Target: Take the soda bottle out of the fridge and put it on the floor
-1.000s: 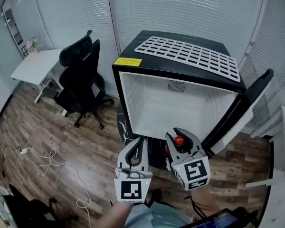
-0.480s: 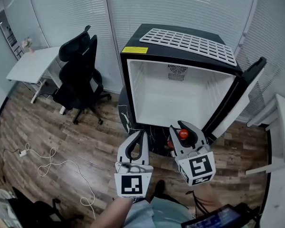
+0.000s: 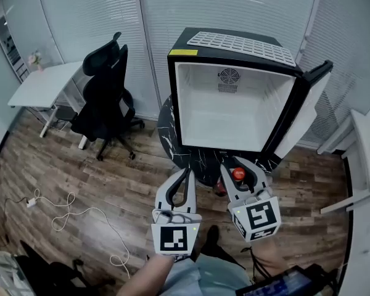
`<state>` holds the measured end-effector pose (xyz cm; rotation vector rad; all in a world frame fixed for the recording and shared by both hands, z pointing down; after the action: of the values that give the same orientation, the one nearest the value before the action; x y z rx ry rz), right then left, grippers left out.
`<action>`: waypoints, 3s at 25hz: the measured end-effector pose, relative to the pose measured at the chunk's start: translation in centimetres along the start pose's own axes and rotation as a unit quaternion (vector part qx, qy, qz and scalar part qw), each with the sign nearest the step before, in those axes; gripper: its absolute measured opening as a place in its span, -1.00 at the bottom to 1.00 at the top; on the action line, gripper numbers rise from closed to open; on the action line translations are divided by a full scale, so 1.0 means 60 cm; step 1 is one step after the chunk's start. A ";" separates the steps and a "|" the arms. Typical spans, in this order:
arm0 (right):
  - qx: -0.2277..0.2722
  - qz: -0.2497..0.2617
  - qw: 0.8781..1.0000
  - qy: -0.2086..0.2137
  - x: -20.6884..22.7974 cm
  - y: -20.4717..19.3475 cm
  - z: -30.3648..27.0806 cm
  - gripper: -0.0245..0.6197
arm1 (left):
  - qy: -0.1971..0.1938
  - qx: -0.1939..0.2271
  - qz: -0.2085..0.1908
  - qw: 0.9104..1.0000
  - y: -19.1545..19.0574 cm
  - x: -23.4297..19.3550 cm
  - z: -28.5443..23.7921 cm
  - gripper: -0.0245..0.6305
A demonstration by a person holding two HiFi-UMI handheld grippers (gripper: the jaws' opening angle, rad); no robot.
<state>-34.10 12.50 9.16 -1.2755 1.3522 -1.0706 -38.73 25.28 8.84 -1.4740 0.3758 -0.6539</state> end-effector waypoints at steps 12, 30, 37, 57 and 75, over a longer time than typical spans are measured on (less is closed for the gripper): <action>-0.025 -0.039 0.997 -0.055 -0.064 -0.078 0.165 -0.57 | -0.084 -0.010 0.020 0.996 -0.017 0.105 0.101 -0.88; 0.003 -0.058 0.978 -0.198 0.140 -0.154 0.470 -0.57 | -0.268 0.020 0.012 0.963 0.021 0.500 0.056 -0.88; -0.017 -0.067 0.955 -0.287 0.206 -0.203 0.605 -0.57 | -0.354 0.023 0.018 0.935 0.030 0.659 0.058 -0.88; -0.020 -0.112 0.908 -0.403 0.299 -0.325 0.758 -0.57 | -0.465 -0.004 0.026 0.885 -0.032 0.870 0.046 -0.88; -0.049 -0.161 0.887 -0.429 0.326 -0.528 0.766 -0.57 | -0.493 -0.055 0.013 0.868 -0.216 0.952 0.034 -0.87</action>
<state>16.36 -8.59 31.70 -1.7973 0.5262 -0.5052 4.54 -7.74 30.65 -1.7064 -0.3741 0.2034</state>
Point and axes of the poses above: the fingertips, and each gripper's own axes: z backward along the fingers, x to its right, y out of its top, the point moved 5 cm from there along z, backward along the fingers, and after that the axes turned 5 degrees about -z, right-handed, at the moved point
